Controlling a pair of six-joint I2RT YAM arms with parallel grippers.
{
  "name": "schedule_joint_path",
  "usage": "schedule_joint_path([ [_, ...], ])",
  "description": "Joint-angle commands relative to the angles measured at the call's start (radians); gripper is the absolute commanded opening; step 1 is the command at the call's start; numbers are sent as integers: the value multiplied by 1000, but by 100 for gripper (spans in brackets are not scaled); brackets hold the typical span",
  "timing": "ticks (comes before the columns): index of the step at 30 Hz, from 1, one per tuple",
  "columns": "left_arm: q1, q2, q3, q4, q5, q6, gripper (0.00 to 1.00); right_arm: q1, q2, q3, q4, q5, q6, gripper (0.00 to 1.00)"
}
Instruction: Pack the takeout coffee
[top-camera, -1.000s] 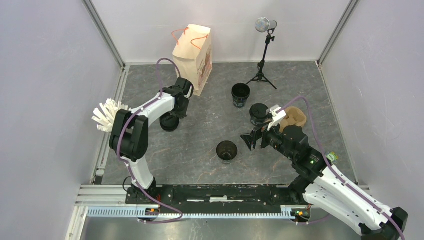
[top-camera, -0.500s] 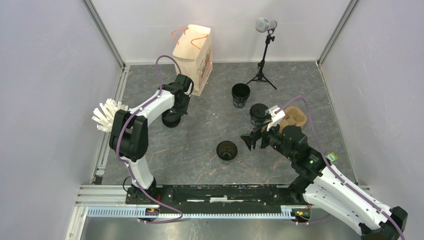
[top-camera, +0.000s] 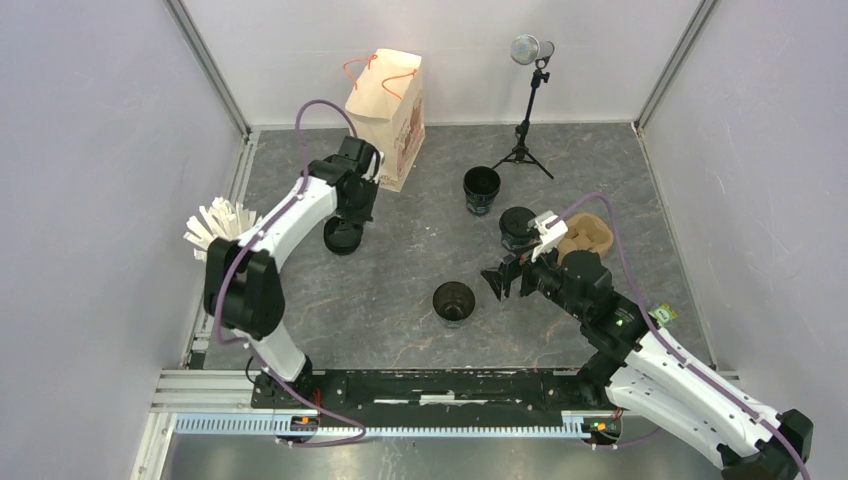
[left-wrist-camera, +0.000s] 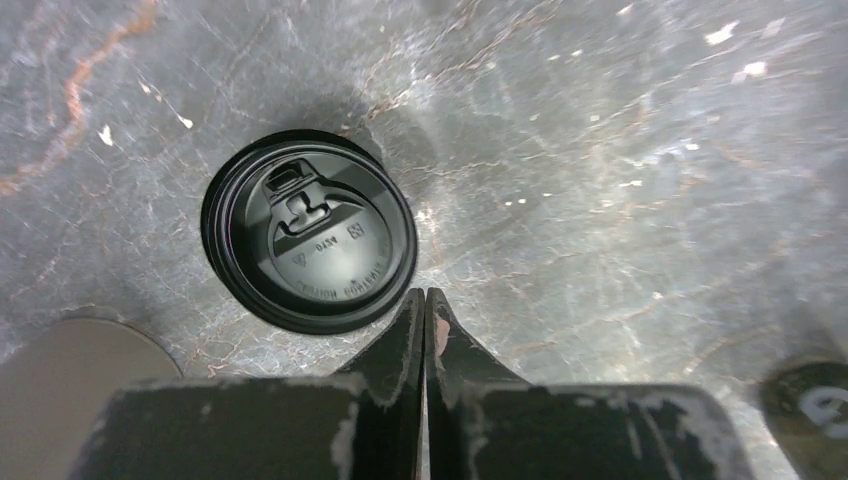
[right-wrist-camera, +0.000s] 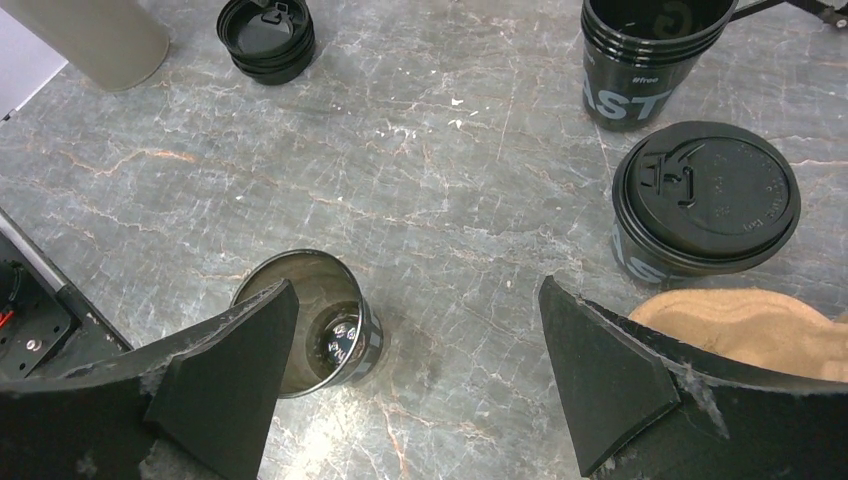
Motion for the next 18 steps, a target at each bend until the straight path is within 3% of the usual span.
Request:
schedule_joint_path([
  [1, 5, -144, 73, -14, 107, -26, 2, 6, -5, -11, 109, 16, -39, 98],
  [6, 5, -231, 78, -12, 201, -46, 3, 6, -5, -34, 218, -25, -90, 98],
  [9, 4, -244, 50, 12, 116, -21, 24, 6, -23, -43, 238, -21, -87, 98],
  [18, 6, -61, 17, 81, -24, 54, 44, 6, -41, -39, 212, -30, -40, 98],
])
